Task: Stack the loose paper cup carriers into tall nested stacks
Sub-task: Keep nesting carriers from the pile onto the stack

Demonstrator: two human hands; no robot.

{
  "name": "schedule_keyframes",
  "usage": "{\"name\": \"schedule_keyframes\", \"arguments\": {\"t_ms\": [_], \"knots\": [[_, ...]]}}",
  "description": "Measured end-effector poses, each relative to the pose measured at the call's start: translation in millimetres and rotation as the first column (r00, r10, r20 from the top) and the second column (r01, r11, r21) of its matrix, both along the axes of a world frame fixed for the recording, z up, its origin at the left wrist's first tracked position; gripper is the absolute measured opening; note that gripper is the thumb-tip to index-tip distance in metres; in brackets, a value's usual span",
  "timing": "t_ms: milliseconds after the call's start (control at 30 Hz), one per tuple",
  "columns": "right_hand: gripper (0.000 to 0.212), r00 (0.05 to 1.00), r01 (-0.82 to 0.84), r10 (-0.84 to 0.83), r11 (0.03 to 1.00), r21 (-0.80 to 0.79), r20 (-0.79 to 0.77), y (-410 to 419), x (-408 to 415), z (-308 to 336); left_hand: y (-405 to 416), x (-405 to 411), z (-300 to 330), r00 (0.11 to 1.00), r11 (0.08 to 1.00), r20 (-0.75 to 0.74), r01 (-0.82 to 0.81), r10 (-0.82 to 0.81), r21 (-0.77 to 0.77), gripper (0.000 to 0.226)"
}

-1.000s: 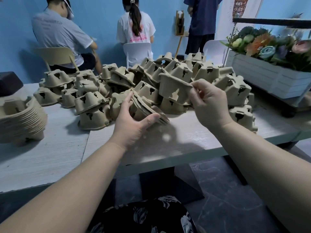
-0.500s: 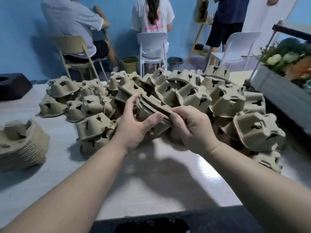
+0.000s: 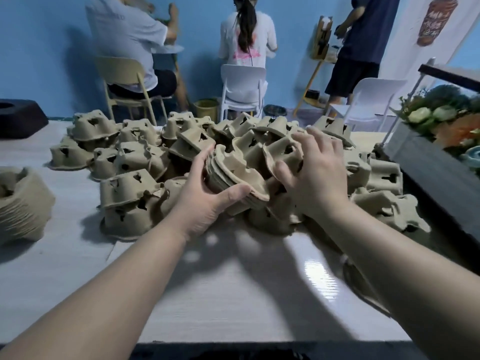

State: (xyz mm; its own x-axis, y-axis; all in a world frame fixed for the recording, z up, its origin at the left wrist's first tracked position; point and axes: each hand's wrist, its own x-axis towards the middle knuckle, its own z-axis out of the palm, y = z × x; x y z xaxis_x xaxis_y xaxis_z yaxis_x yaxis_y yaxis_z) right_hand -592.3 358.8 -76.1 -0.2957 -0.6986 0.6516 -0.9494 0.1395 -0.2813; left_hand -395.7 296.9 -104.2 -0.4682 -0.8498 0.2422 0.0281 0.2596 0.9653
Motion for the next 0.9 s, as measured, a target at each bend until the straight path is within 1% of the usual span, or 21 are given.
{"name": "schedule_keyframes", "arguments": {"t_ms": [67, 100, 167, 267, 400, 533, 667, 733, 800, 900], "knots": [[0.069, 0.997, 0.071, -0.063, 0.981, 0.182, -0.051, 2, -7, 2, 9, 0, -5, 1.000, 0.999, -0.025, -0.017, 0.016, -0.036, 0.127], [0.075, 0.994, 0.090, -0.072, 0.969, 0.230, -0.084, 3, -8, 5, 15, 2, -7, 0.999, 0.999, -0.032, -0.024, 0.022, -0.049, 0.124], [0.078, 0.982, 0.145, -0.102, 0.948, 0.283, -0.160, 6, -6, 8, 26, 5, -9, 0.999, 0.998, -0.032, -0.037, 0.035, -0.048, 0.121], [0.072, 0.956, 0.236, -0.163, 0.921, 0.310, -0.243, 7, -4, 13, 42, 8, -11, 0.998, 0.998, -0.024, -0.052, 0.051, -0.045, 0.115], [0.060, 0.960, 0.235, -0.169, 0.919, 0.318, -0.222, 9, -5, 11, 60, 11, -19, 0.998, 0.999, -0.030, -0.047, 0.046, -0.023, 0.119], [0.055, 0.989, 0.124, -0.104, 0.968, 0.220, -0.100, 15, -5, 1, 68, 19, -28, 0.998, 0.998, 0.003, -0.061, 0.061, -0.021, 0.124], [0.045, 0.994, -0.085, 0.090, 0.992, 0.091, -0.060, 26, -4, -10, 76, 20, -34, 0.997, 0.998, 0.031, -0.064, 0.065, -0.024, 0.131], [0.038, 0.979, -0.182, 0.178, 0.983, -0.036, -0.096, 32, -1, -17, 80, 20, -38, 0.998, 0.998, 0.029, -0.061, 0.062, -0.025, 0.134], [0.033, 0.962, -0.245, 0.221, 0.957, -0.157, -0.158, 38, 2, -23, 84, 21, -41, 0.997, 0.997, 0.024, -0.066, 0.067, -0.039, 0.132], [0.030, 0.941, -0.312, 0.263, 0.918, -0.245, -0.211, 49, 7, -31, 89, 24, -47, 0.996, 0.996, 0.032, -0.079, 0.080, -0.040, 0.133]]}}
